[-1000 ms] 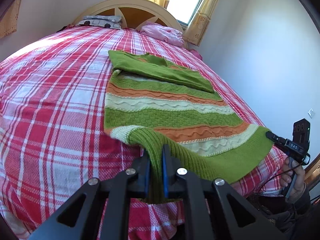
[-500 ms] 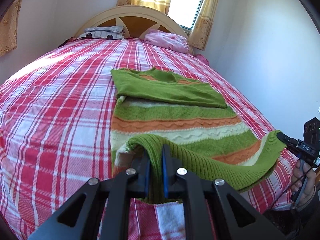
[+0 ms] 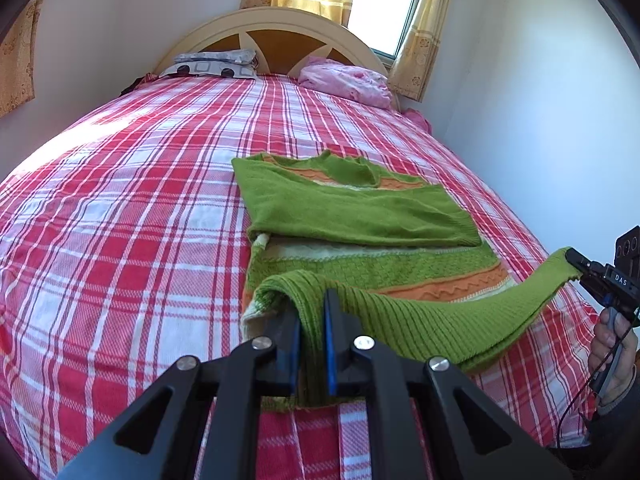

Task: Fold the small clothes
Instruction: 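Lift the hem corner with the left tool and fold it toward the collar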

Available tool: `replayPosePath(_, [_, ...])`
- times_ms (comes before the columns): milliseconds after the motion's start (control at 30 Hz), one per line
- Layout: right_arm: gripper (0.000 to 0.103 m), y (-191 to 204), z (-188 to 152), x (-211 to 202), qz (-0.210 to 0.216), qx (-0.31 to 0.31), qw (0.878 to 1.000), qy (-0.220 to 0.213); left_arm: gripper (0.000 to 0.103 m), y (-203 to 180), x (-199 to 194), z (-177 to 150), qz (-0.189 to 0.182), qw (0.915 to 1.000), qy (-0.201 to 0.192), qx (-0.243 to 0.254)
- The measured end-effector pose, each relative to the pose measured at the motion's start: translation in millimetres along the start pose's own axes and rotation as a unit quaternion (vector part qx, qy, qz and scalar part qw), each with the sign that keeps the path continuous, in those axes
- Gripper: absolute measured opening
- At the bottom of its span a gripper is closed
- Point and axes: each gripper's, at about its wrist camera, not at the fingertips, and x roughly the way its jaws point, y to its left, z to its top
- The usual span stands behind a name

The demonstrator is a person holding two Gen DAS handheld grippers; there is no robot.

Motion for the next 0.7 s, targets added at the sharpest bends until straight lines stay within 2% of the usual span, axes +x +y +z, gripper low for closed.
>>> replayPosePath(300, [0.01, -2, 32, 31, -0.004, 0.0, 1.0, 0.001, 0.011, 6, 15, 31, -0.005, 0.9999, -0.011, -0.01])
replayPosePath(700, [0.01, 5, 95, 69, -0.003, -0.021, 1.0, -0.007, 0.011, 11, 43, 86, 0.001, 0.9994, -0.032, -0.014])
